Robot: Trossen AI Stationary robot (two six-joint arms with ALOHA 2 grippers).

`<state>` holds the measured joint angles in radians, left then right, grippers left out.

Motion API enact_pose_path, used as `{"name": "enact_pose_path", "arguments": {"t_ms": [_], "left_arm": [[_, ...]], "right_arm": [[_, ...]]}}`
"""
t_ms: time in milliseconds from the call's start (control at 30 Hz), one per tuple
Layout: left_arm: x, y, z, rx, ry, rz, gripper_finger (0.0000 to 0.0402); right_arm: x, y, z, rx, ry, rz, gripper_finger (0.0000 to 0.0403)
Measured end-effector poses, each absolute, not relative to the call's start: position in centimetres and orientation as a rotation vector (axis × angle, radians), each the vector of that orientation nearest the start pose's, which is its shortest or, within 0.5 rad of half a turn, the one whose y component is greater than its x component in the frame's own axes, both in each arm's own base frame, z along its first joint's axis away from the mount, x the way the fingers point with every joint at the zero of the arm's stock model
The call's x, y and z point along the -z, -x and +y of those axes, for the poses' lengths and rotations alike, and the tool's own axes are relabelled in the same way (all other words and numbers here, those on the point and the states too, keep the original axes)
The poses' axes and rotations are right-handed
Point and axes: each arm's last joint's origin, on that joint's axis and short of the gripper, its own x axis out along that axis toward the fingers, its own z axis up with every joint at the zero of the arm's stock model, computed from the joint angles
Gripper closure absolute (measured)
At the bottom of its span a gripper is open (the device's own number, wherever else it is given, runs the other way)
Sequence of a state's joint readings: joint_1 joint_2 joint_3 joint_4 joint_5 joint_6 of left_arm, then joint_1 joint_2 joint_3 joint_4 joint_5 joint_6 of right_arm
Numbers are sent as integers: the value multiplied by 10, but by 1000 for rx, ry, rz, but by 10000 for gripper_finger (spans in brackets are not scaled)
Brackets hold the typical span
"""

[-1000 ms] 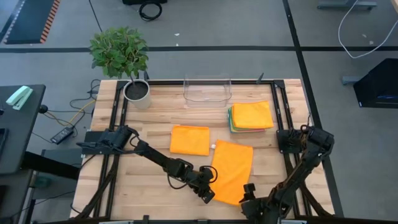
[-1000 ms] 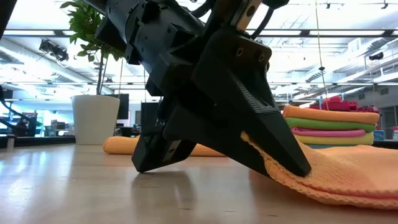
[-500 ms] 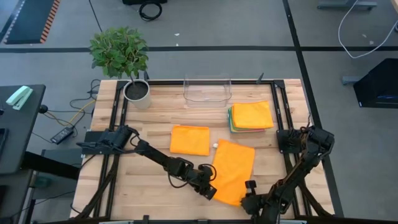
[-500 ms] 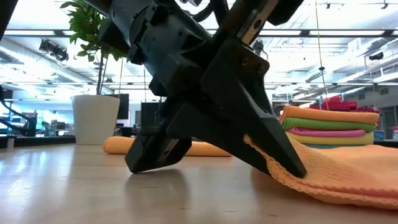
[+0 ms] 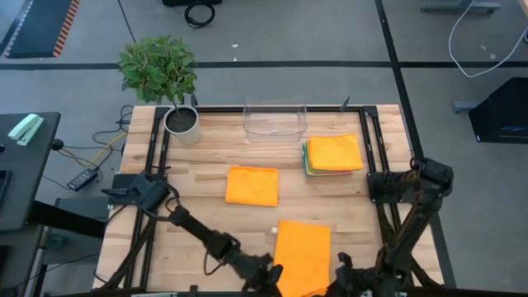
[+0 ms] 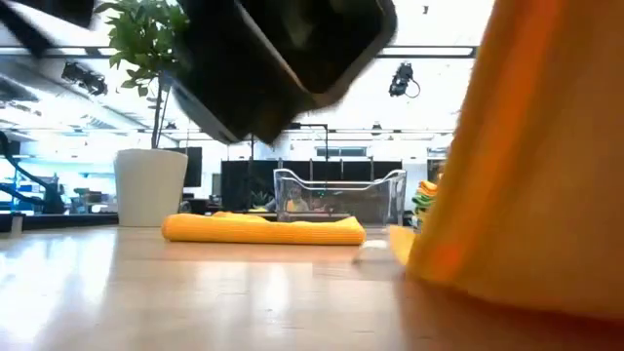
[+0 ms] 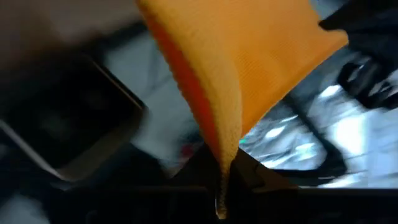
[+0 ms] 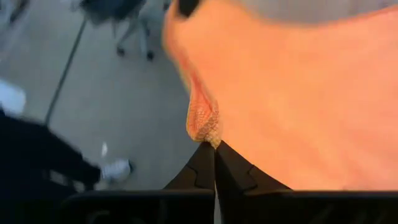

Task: Fold microfiber towels
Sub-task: Fold the bottom orange towel

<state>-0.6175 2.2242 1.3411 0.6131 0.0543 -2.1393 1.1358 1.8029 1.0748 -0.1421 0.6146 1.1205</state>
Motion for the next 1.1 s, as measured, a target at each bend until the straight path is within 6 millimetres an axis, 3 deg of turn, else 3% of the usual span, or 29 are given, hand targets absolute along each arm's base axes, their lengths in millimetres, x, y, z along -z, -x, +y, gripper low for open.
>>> {"name": "enact_pose_path", "arguments": {"t_ms": [133,233,467,667,933,1100], "left_arm": [[-152,-388,-283,165,2066,728,390],[-160,-399,-267,137,2093,620,392],[-157,-423,-225,14,2100,474,391],[-144,-422,-216,-185,2039,505,389],[-174,-407,-208,-359,1956,488,387],[-169,-402,-199,-495,1885,538,393]], "right_arm": [[-182,-151,315,8,-432,635,398],[-178,-139,295,125,-476,618,399],[-149,-126,233,271,-598,601,400],[-132,-137,201,291,-603,639,400],[-123,-164,178,311,-547,675,400],[-119,-175,166,304,-520,753,400]]}}
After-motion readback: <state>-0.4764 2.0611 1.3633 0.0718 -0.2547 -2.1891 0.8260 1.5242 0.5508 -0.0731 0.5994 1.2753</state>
